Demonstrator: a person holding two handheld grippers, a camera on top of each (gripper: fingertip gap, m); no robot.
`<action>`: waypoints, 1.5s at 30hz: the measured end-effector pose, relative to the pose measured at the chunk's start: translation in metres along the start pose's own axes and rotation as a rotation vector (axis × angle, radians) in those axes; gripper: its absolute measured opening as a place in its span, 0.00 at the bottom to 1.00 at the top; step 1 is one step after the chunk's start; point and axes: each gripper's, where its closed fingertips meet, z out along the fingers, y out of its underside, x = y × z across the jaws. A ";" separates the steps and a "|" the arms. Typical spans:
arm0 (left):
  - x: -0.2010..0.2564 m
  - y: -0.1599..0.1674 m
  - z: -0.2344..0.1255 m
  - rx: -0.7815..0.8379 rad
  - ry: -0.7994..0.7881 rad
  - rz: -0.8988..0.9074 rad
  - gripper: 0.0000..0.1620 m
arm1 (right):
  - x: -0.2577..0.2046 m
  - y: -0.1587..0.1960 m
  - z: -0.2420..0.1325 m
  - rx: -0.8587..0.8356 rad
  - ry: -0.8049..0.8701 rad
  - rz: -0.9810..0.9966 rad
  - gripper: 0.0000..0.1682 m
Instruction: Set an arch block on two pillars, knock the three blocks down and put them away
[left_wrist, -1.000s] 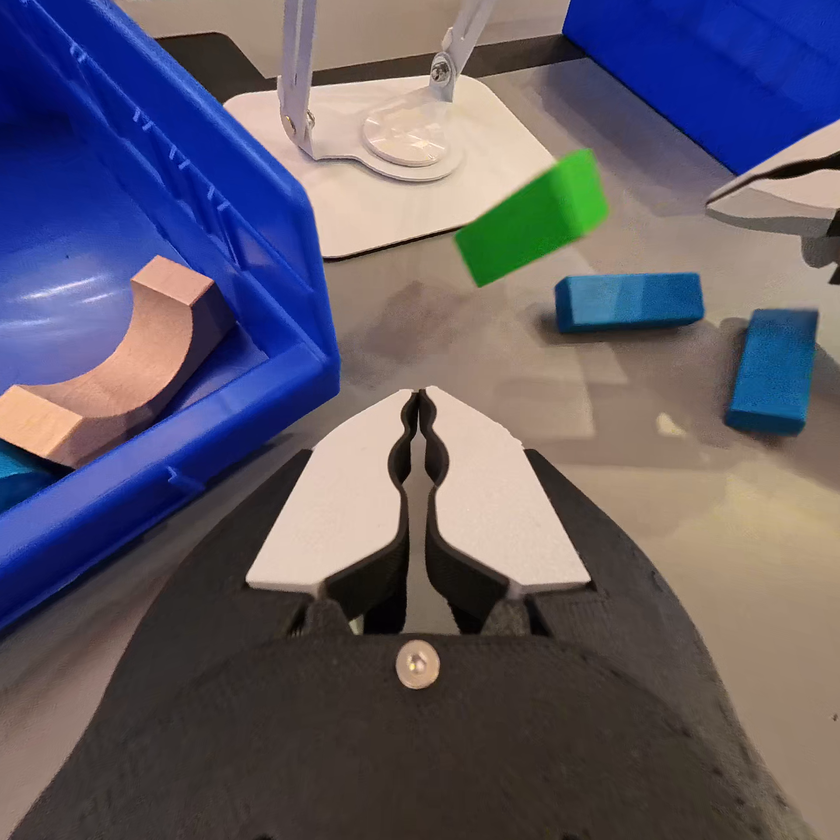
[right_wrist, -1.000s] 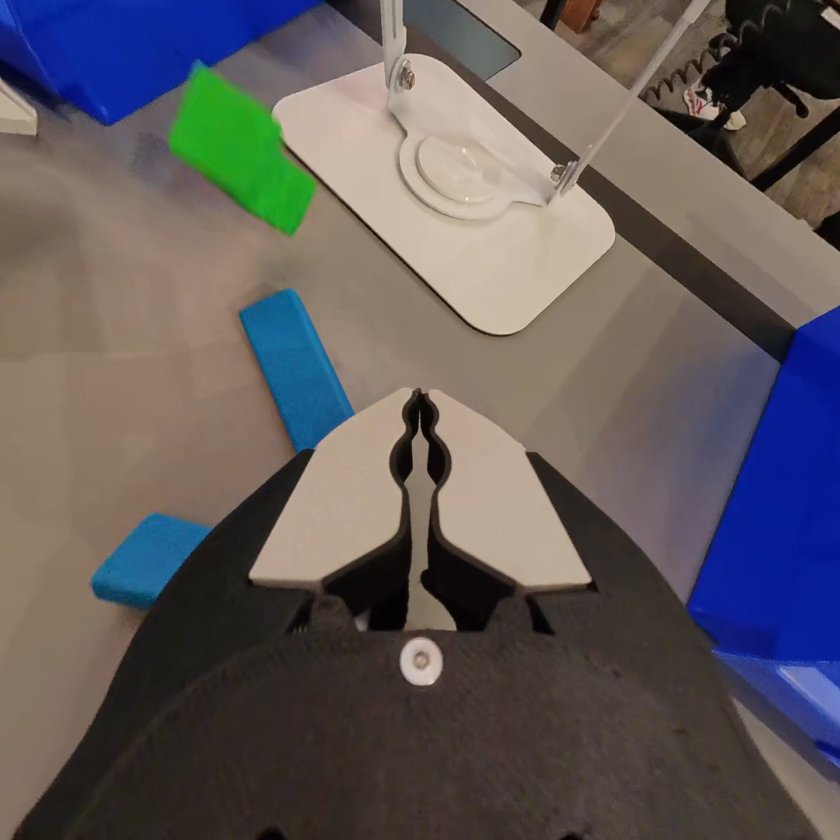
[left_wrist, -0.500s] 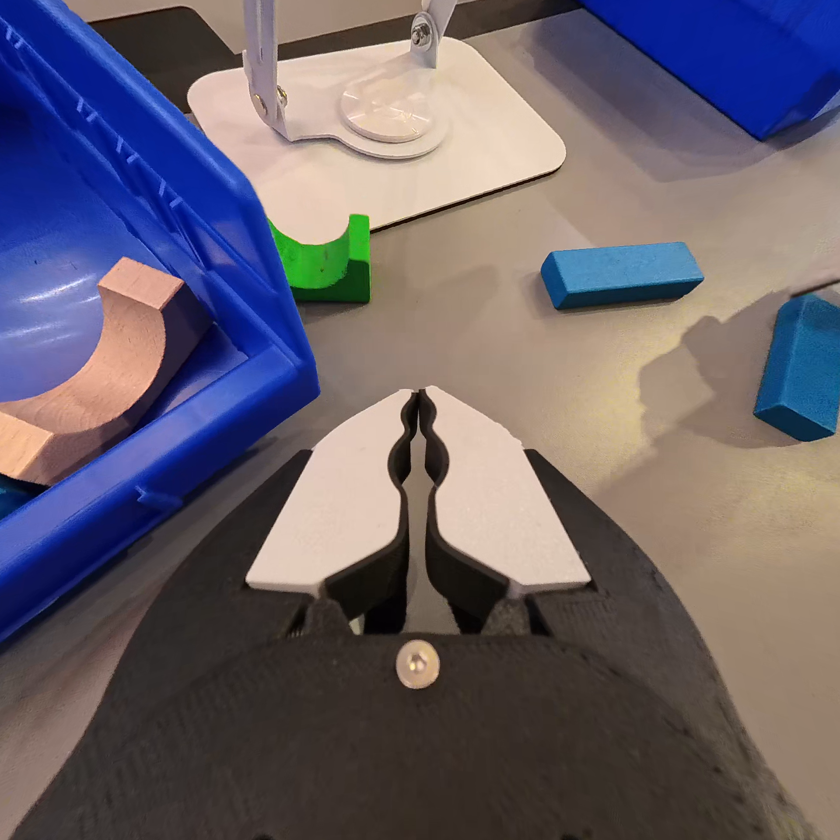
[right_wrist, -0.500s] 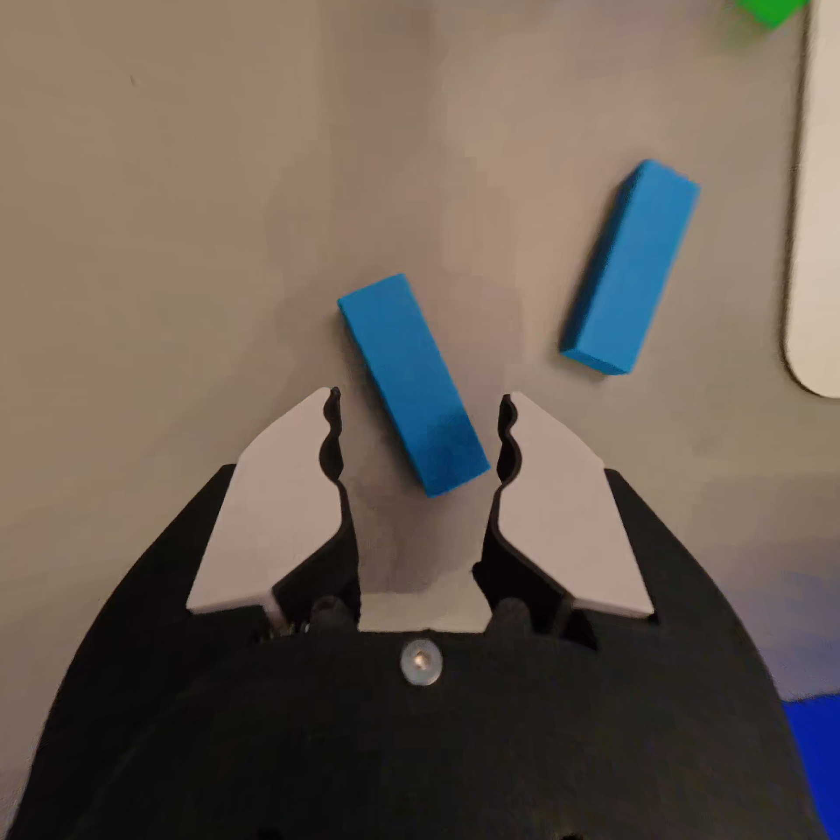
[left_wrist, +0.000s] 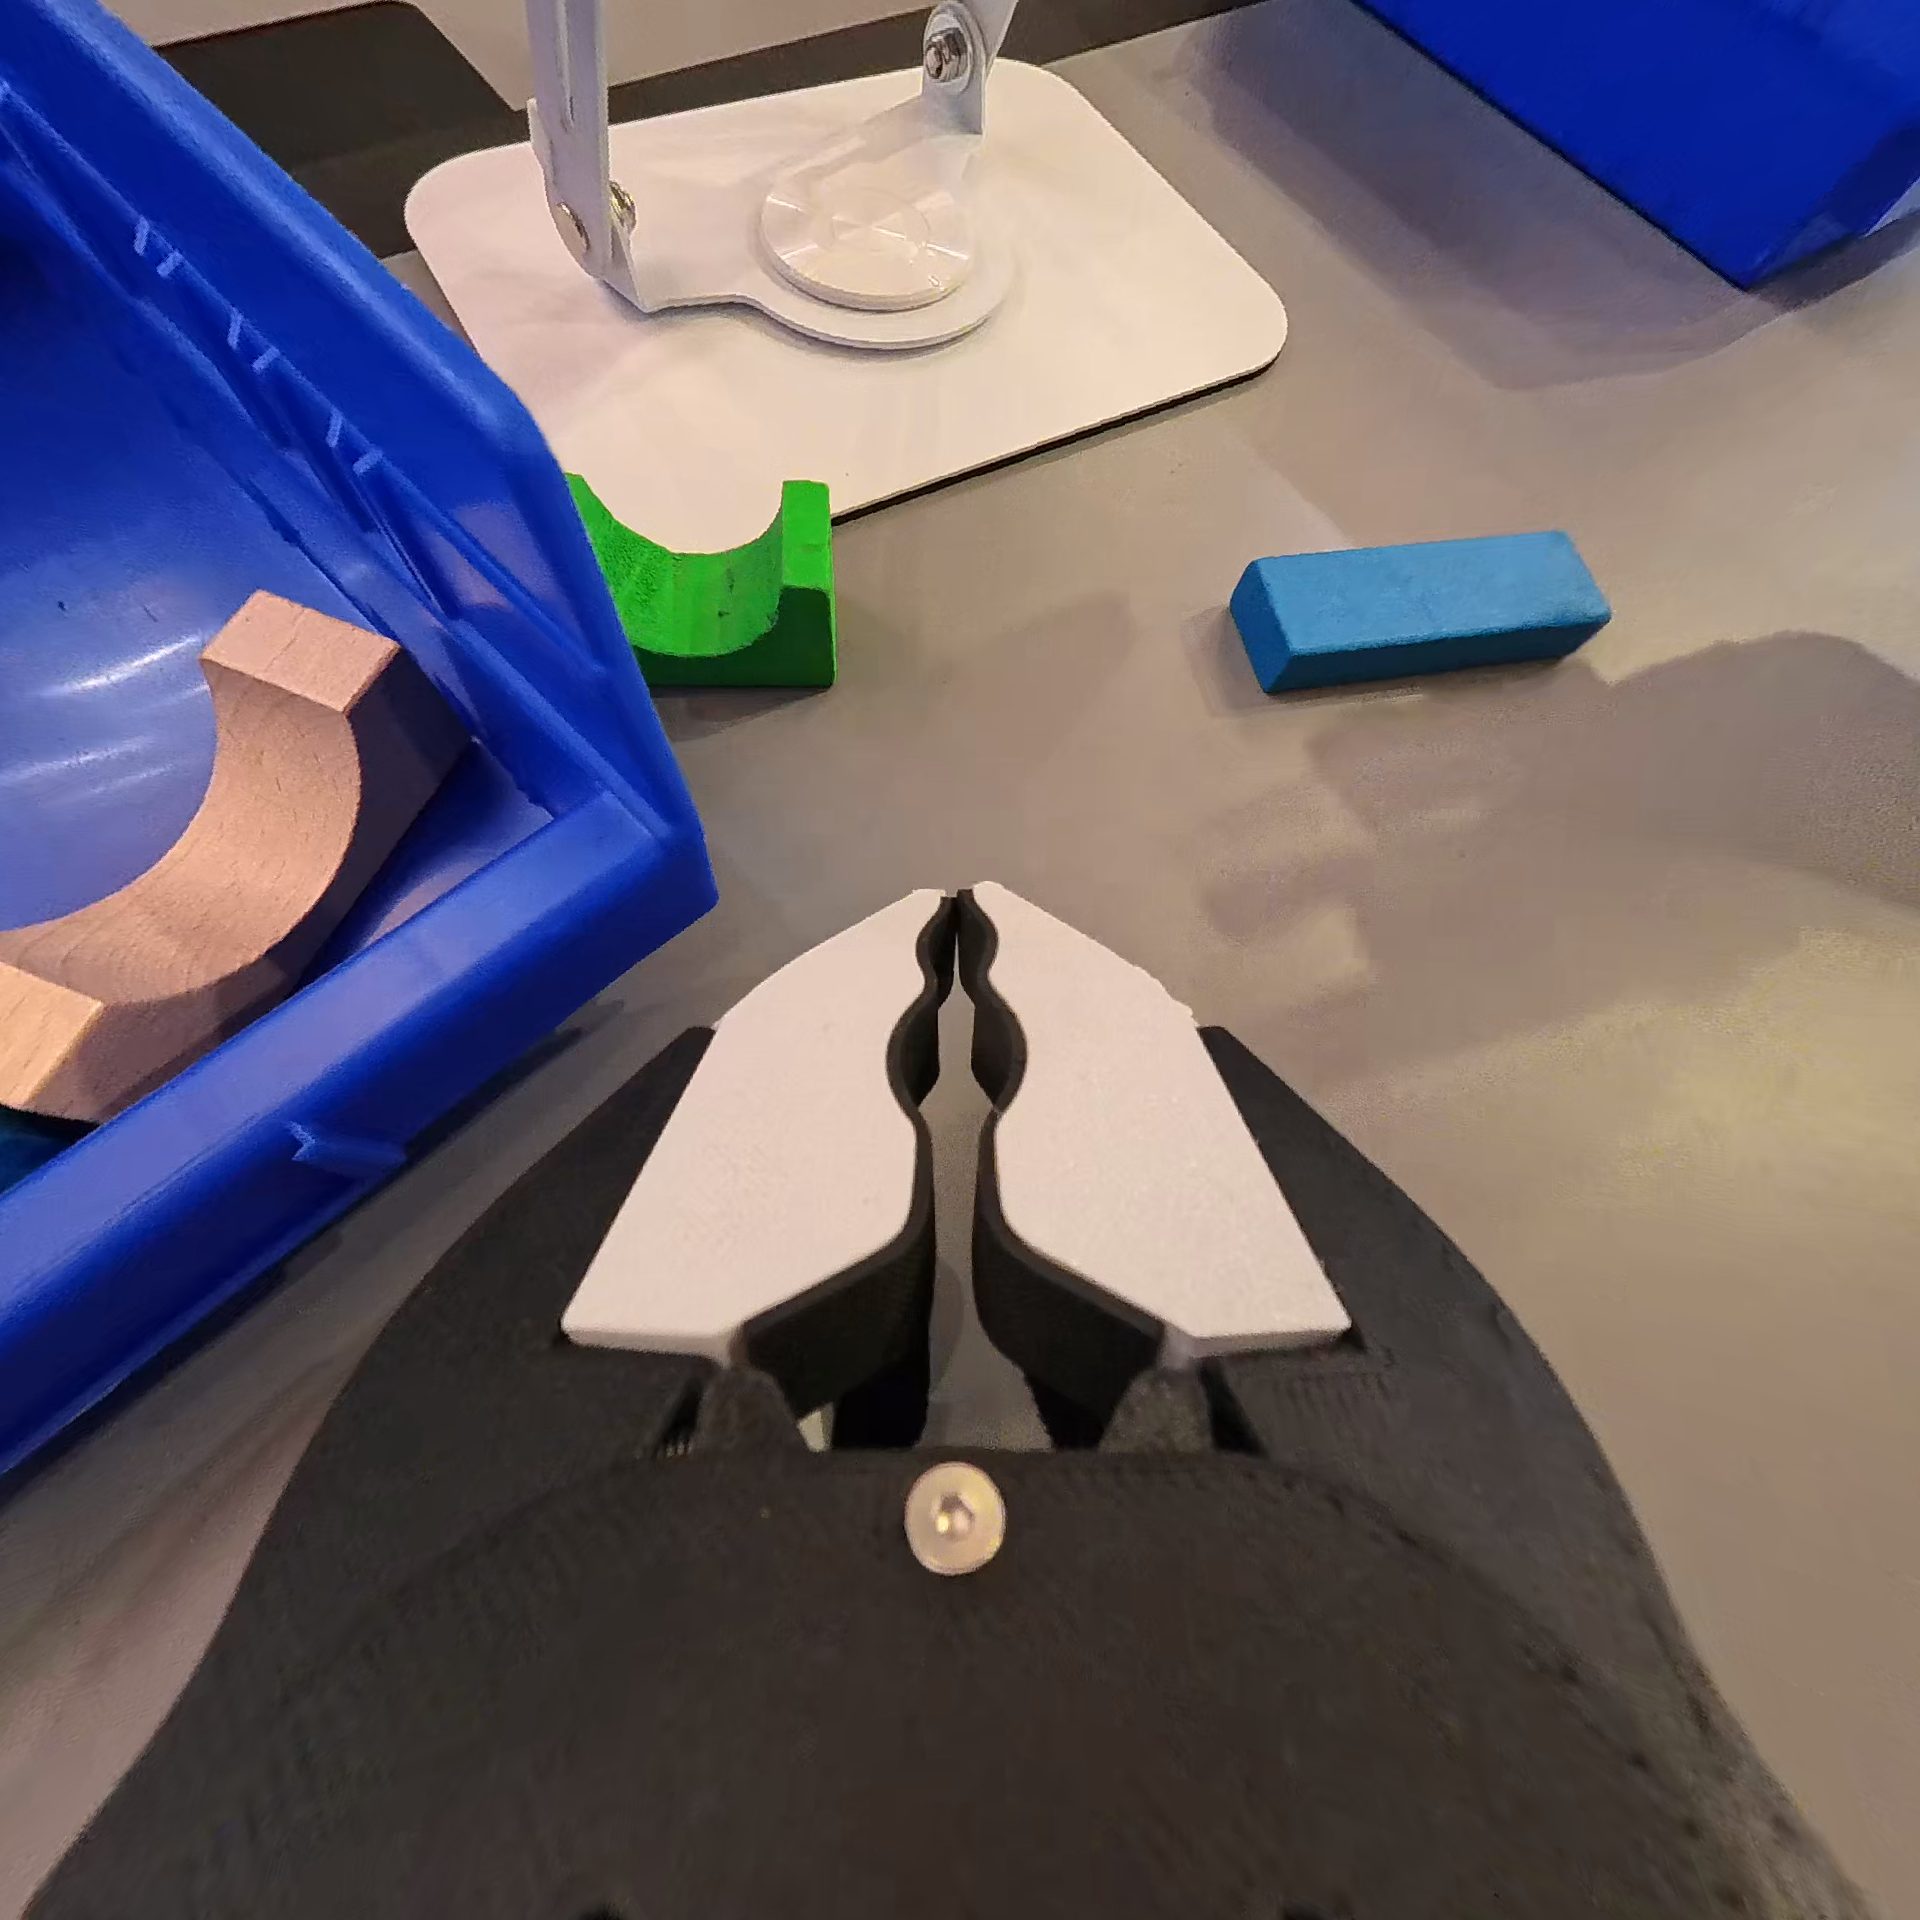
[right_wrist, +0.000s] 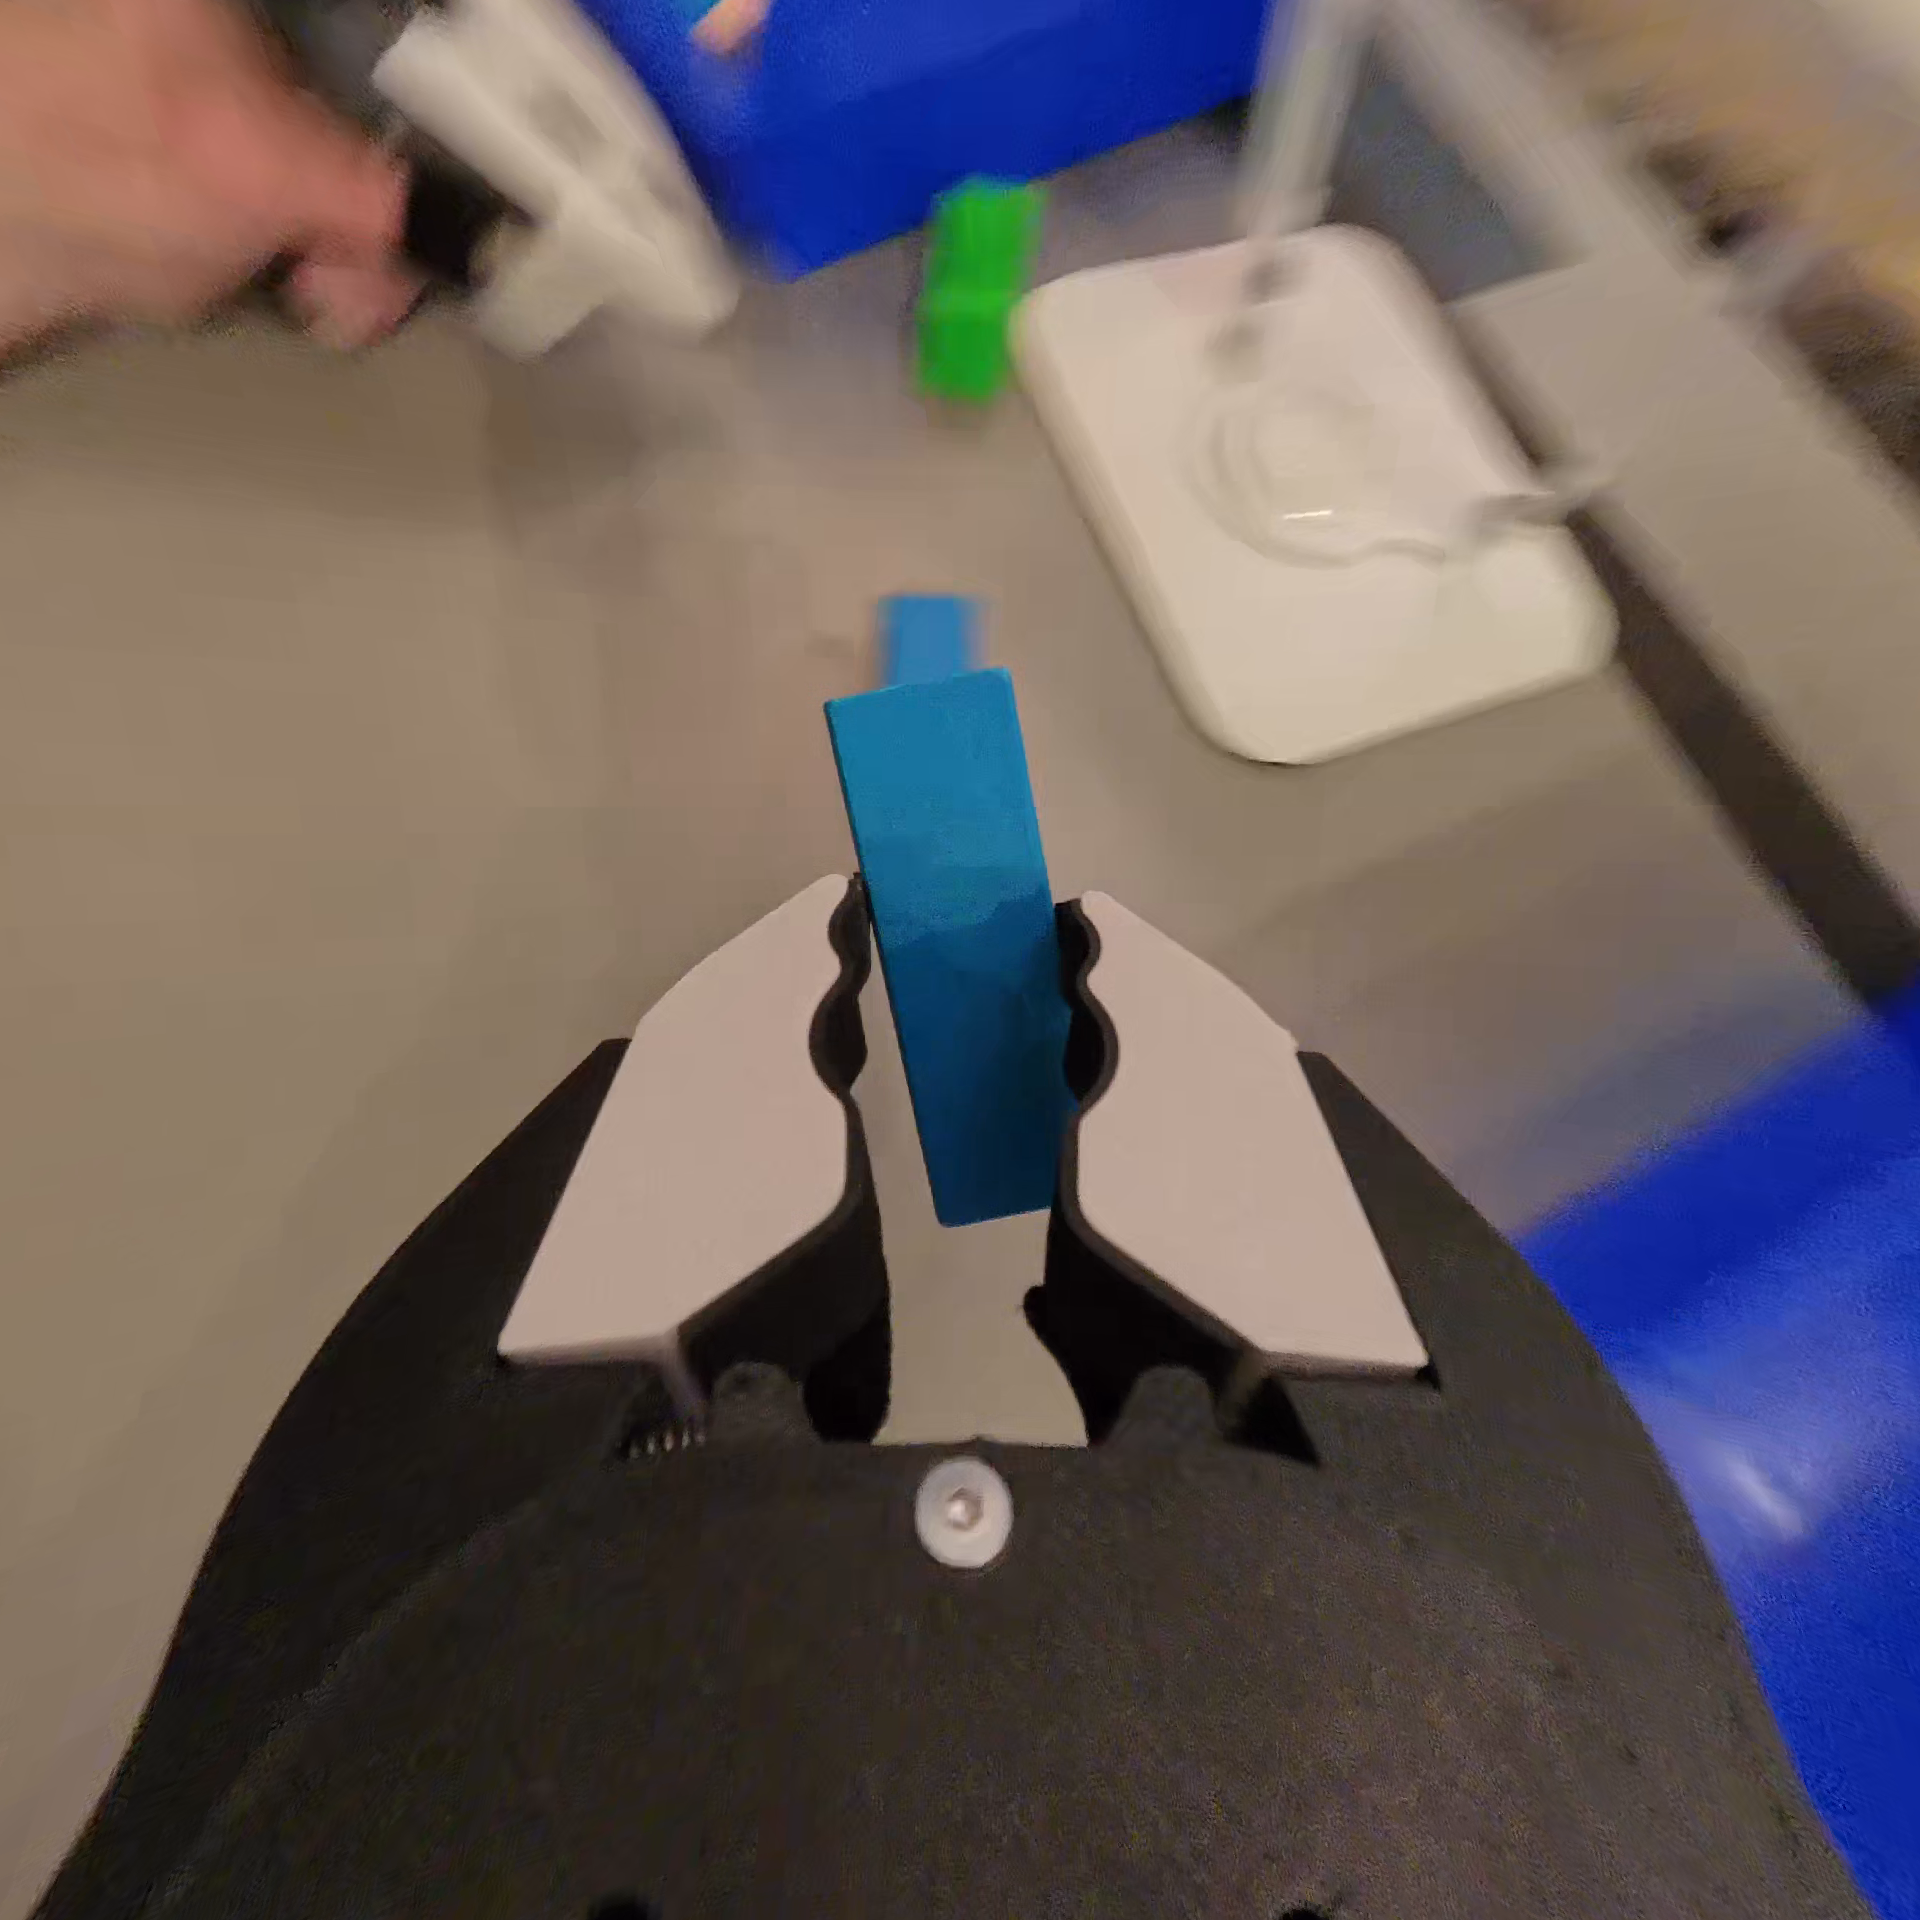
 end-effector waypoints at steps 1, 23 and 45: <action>0.000 0.000 0.000 -0.003 0.000 0.001 0.00 | 0.031 -0.004 -0.019 0.033 0.102 0.070 0.21; 0.001 0.003 0.002 -0.028 -0.001 0.008 0.00 | 0.243 0.218 -0.052 -0.611 0.553 0.707 0.22; 0.005 0.003 0.003 -0.027 0.046 0.014 0.00 | -0.025 0.020 0.140 -0.423 -0.072 -0.101 0.30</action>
